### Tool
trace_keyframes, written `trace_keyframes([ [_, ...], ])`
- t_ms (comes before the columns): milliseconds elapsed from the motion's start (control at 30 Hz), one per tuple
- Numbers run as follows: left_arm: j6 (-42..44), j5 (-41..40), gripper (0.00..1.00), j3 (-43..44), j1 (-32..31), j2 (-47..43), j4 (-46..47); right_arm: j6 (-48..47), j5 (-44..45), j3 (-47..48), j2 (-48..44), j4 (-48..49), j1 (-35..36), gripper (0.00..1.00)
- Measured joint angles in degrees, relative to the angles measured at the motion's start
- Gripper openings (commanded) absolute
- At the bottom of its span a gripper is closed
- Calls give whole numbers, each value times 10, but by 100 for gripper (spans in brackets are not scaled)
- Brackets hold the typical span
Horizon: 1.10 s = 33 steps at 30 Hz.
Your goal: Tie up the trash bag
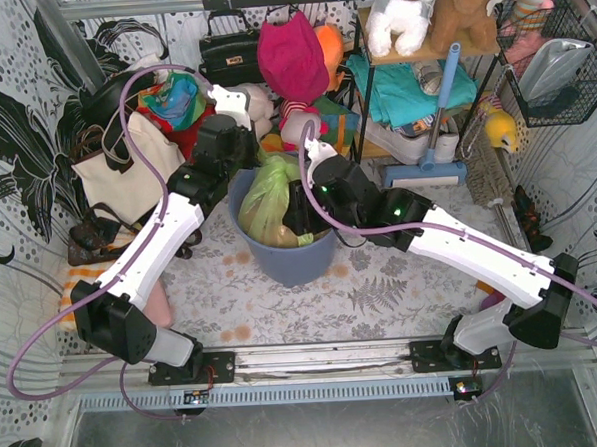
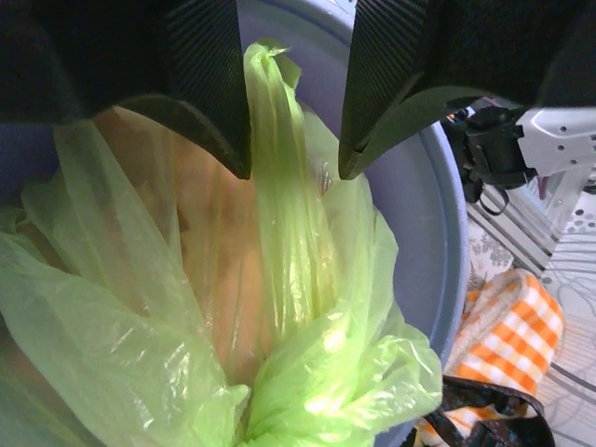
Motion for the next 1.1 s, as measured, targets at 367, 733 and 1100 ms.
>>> trace_keyframes([
  [367, 0, 5, 0, 0, 1, 0, 3, -7, -13, 28, 6, -50, 0, 2],
  [733, 8, 4, 0, 46, 1, 6, -6, 0, -38, 30, -76, 16, -2, 0],
  [1100, 17, 2, 0, 75, 2, 23, 13, 22, -61, -68, -147, 114, -2, 0],
])
